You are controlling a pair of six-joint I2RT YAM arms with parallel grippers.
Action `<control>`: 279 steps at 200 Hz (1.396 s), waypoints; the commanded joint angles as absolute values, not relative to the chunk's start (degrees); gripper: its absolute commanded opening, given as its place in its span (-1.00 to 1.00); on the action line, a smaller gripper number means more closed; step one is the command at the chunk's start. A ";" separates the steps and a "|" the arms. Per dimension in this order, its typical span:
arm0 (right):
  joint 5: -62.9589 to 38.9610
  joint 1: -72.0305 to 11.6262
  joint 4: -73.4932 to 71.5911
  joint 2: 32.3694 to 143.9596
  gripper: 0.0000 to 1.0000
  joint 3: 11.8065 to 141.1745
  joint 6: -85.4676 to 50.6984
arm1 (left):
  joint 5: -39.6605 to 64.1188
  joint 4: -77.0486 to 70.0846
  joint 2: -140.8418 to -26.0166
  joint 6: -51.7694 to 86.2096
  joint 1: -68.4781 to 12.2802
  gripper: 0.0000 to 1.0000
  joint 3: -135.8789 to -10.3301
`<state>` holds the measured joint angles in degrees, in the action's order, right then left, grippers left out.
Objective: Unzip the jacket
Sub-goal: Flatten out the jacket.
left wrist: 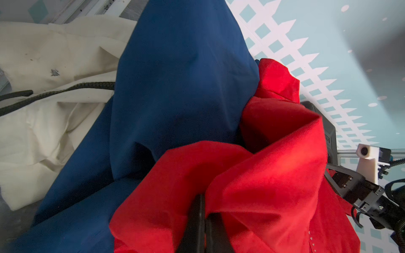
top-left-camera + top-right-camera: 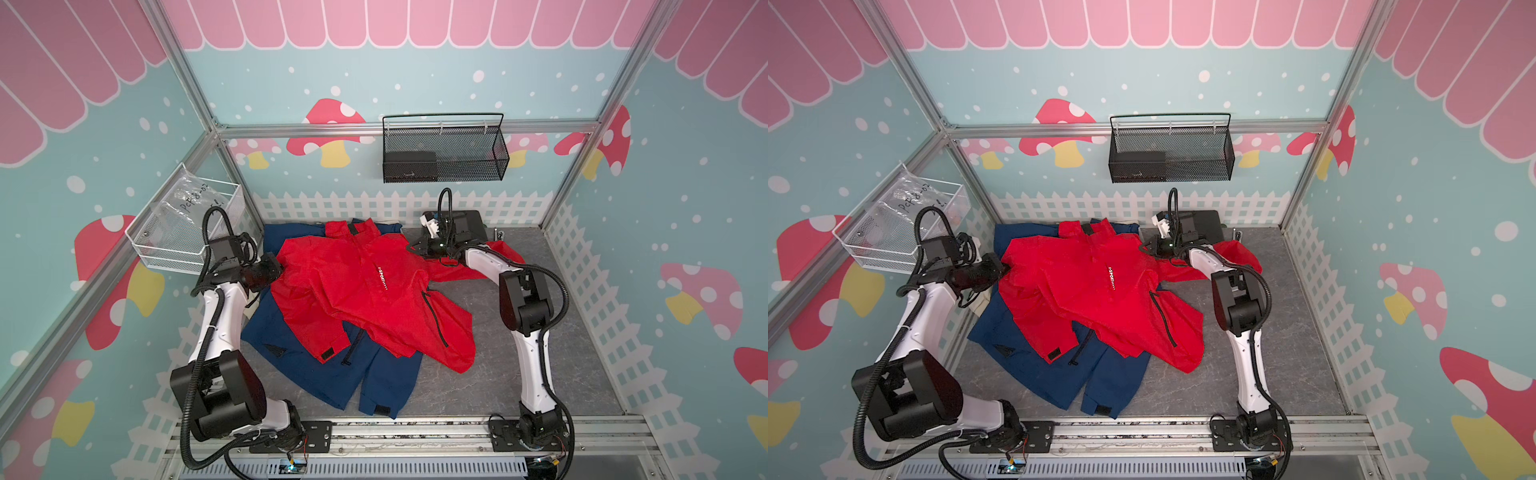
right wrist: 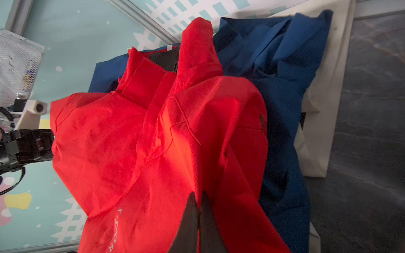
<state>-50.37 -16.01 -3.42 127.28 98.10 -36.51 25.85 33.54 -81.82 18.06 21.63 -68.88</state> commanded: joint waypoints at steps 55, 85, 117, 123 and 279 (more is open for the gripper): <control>-48.20 -17.67 1.25 132.92 -0.54 105.38 -36.40 | 26.89 31.51 -82.00 18.19 22.92 -1.00 -68.45; -43.07 -17.67 0.70 127.53 -1.00 104.77 -31.35 | 26.92 31.09 -81.93 17.80 23.03 -1.00 -68.77; -35.67 -17.24 0.63 116.60 -1.00 103.03 -21.96 | 27.58 27.95 -77.20 18.38 20.02 -1.00 -71.17; -34.15 -17.10 0.62 114.31 -1.00 102.42 -20.02 | 27.14 27.91 -75.88 18.40 18.84 -1.00 -72.70; -13.01 -12.83 -29.96 59.85 -1.00 78.87 0.52 | 27.86 -9.47 -61.58 45.02 13.89 -1.00 -93.97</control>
